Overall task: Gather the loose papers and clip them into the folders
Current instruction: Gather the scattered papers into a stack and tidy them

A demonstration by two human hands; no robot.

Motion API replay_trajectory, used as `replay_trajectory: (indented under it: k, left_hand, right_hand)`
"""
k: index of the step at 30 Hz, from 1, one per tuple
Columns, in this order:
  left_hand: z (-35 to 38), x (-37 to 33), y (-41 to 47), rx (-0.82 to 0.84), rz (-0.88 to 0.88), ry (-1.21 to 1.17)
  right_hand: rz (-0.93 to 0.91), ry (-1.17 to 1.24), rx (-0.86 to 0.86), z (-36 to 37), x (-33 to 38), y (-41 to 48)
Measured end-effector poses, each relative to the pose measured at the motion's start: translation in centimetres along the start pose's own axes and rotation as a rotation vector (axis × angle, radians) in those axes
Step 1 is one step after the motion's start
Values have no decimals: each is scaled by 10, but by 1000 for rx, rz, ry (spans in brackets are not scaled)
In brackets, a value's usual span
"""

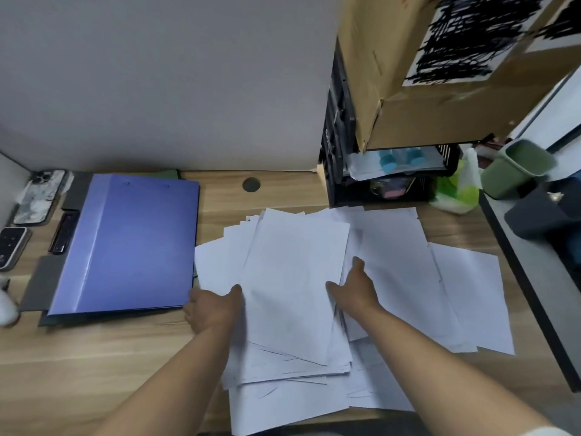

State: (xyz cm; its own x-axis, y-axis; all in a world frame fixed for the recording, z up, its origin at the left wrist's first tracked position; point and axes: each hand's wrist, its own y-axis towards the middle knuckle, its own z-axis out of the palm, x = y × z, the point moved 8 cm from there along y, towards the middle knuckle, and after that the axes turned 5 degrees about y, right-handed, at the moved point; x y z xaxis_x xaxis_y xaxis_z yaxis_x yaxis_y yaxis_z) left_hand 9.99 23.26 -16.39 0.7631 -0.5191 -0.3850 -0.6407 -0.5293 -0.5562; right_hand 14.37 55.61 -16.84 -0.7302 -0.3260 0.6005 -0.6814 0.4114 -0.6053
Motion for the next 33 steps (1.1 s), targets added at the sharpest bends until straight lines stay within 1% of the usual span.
replay_trajectory:
  k: [1, 3, 6, 7, 10, 11, 12, 13, 15, 16, 18, 20, 21, 23, 24, 26, 27, 28, 30, 33]
  left_hand:
    - [-1, 3, 3, 6, -24, -11]
    - [-1, 7, 6, 66, -35, -30]
    - [7, 7, 4, 178, 26, -77]
    - [7, 7, 3, 196, 39, -85]
    - [4, 4, 2, 200, 105, -71]
    - [6, 2, 0, 216, 128, -91]
    - [8, 0, -3, 249, 147, -137]
    - [11, -2, -7, 280, 166, -168]
    - [11, -6, -13, 299, 187, -189]
    - [10, -6, -12, 299, 178, -214]
    - [9, -4, -7, 333, 132, -273]
    - [11, -2, -8, 416, 92, -326]
    - [14, -3, -12, 467, 92, -341]
    - [20, -5, -18, 553, 111, -371]
    - [22, -5, -17, 577, 122, -382]
    - [23, -6, -17, 602, 153, -357]
    - [23, -6, -17, 619, 166, -338]
    - [26, -5, -17, 648, 177, -325]
    - [32, -4, -18, 716, 171, -329]
    - [42, 5, -15, 758, 85, -401]
  right_hand:
    - [20, 3, -25, -3, -1, 0]
    - [23, 21, -11, 2, 2, 1]
    - [16, 85, 113, 20, 4, 2]
    - [2, 53, 116, 23, 5, 2]
    - [-77, -223, -17, 15, 10, 2]
    - [-101, -235, -37, 14, 13, 0]
    - [-107, -185, -14, 17, 16, -2]
    - [-106, -82, 33, 21, 21, -4]
    - [-77, 117, 149, 30, 26, -10]
    - [-61, 152, 177, 31, 25, -11]
    - [-18, 171, 131, 27, 20, -11]
    - [10, 129, 89, 28, 13, -11]
    - [0, 108, 108, 33, 11, -13]
    - [-48, 79, 136, 42, 9, -16]
    - [-86, 25, 111, 42, 9, -17]
    - [-151, -234, -28, 30, 10, -17]
    - [-149, -351, -88, 24, 7, -15]
    - [-121, -381, -104, 21, 5, -14]
    - [-92, -285, -68, 22, 5, -13]
    - [-161, -150, 20, 34, 18, -15]
